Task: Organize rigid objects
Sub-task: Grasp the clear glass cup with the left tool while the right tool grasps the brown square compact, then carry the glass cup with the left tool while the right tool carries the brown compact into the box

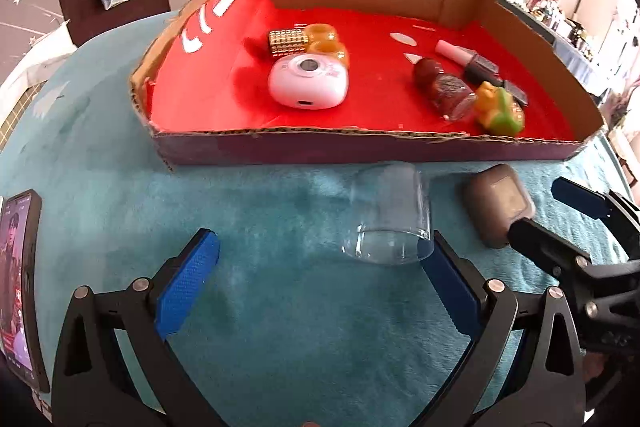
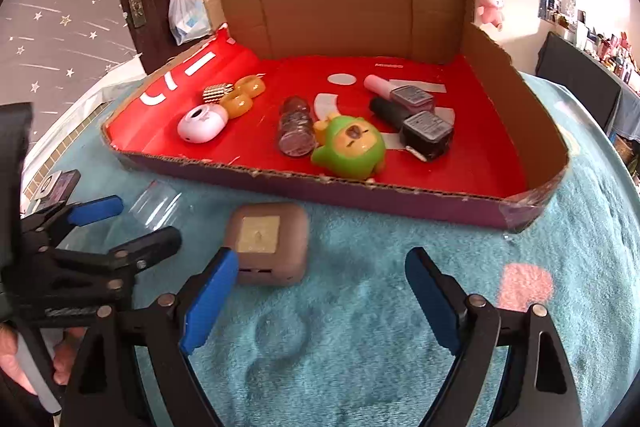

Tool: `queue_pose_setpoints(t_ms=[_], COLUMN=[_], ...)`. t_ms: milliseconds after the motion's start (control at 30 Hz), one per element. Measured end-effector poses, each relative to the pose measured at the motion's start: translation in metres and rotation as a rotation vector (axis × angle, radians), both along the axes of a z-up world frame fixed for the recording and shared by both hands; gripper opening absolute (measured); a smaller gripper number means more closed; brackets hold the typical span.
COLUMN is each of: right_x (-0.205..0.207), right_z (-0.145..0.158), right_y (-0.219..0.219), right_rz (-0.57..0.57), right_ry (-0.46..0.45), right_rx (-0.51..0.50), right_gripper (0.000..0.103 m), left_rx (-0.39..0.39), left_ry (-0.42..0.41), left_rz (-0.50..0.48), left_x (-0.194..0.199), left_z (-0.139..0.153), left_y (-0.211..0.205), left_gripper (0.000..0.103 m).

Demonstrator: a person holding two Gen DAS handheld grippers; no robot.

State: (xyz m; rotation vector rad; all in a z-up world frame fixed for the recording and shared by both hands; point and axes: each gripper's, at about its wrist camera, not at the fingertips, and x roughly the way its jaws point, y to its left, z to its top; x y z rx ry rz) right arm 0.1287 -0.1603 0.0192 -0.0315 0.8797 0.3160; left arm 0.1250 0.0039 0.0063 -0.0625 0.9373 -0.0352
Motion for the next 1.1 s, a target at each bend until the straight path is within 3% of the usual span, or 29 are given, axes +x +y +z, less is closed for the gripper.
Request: queue_pose_setpoints(t_ms=[133, 267, 333, 467, 500, 733, 1100], right_x=[0.001, 0.005, 0.007, 0.005, 0.005, 0.002, -0.018], right_z=[-0.003, -0.008, -0.01, -0.011, -0.011, -0.006, 0.032], right_y=[0.013, 0.027, 0.031, 0.035, 0.035, 0.032, 0.01], right_rz=[0.03, 0.051, 0.053, 0.052, 0.053, 0.056, 0.067], right_ry=[0.0, 0.009, 0.01, -0.006, -0.008, -0.009, -0.023], right_rx=[-0.011, -0.022, -0.036, -0.073, -0.071, -0.047, 0.122], right_gripper=[0.088, 0.088, 0.078, 0.063, 0.054, 0.053, 0.053], left_rx=[0.008, -0.006, 0.0, 0.011, 0.018, 0.004, -0.048], left_ry=[-0.004, -0.006, -0.013, -0.031, -0.035, -0.061, -0.141], left_rz=[0.02, -0.008, -0.018, -0.058, -0.066, -0.103, -0.122], left_x=[0.002, 0.009, 0.011, 0.01, 0.009, -0.006, -0.025], left_z=[0.002, 0.002, 0.003, 0.006, 0.006, 0.016, 0.052], left_y=[0.008, 0.01, 0.008, 0.0, -0.002, -0.005, -0.002], left_gripper=[0.101, 0.087, 0.077, 0.042, 0.038, 0.038, 0.038])
